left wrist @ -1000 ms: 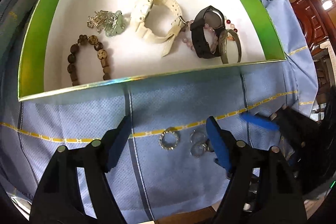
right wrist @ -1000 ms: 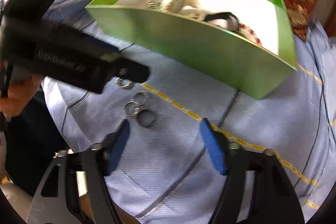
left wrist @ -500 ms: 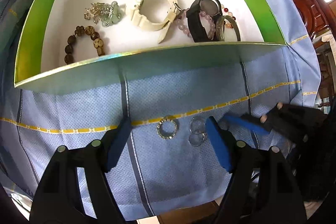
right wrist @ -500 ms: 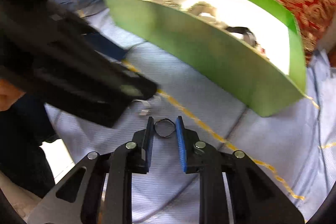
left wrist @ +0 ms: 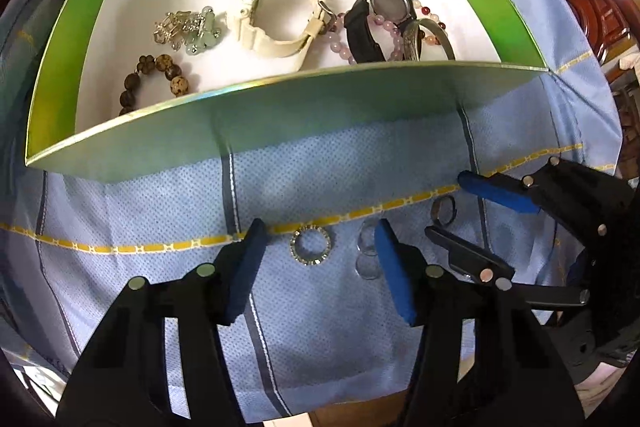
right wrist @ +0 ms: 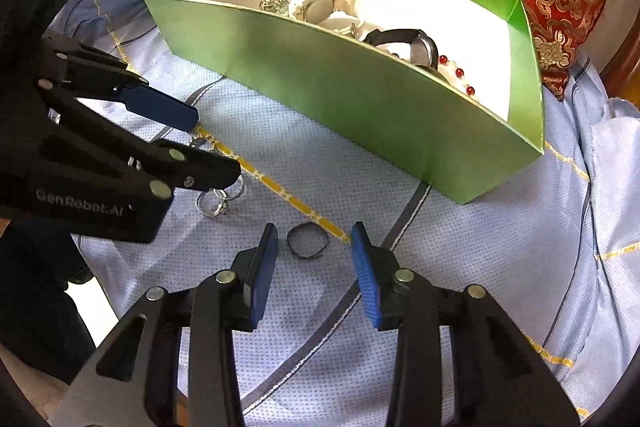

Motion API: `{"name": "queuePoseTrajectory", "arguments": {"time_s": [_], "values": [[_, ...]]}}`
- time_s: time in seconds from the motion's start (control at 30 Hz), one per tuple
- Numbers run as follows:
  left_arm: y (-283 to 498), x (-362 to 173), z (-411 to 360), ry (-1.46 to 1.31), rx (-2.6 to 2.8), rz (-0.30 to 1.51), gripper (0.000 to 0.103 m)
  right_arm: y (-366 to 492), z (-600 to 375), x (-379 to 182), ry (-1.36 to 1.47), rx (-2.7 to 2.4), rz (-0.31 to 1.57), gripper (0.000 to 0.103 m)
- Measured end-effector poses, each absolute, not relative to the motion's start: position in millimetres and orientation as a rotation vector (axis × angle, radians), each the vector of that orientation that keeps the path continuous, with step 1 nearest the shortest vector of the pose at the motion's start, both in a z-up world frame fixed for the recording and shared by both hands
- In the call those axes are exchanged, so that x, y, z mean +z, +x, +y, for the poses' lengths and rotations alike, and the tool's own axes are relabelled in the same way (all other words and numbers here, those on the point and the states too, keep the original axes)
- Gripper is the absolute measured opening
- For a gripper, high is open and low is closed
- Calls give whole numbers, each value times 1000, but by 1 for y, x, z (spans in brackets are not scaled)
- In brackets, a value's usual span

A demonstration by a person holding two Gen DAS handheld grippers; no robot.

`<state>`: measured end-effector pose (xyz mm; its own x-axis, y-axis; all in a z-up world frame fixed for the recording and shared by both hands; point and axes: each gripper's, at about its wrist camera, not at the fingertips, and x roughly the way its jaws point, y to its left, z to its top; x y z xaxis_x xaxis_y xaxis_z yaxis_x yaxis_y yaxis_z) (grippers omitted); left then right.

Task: Organize jewelry

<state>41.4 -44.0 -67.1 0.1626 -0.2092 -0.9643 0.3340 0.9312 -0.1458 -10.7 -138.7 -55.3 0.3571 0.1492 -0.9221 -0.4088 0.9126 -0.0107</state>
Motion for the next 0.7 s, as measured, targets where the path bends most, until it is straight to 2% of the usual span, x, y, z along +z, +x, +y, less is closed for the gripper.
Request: {"name": "queuePoseTrajectory", "arguments": {"time_s": [0.27,0.37,0.6,0.63,0.7], "values": [[25,-70,-65,250,-345,1283,58,-13,-138,-55,-261,353,1149,38],[25,-71,-74,240,-338,1281,55,-12,-138,-55,-265,352,1148,38],[22,-67,-65,239,-333,1270,35,-13,-137,-55,-266,352,1145,37],[22,-66,-64,237,-333,1269,33,-14,-137,-55,-263,357,1145,35],[23,-65,-57,236,-331,1265,26,-14,-135,-55,-261,369,1145,22]]}}
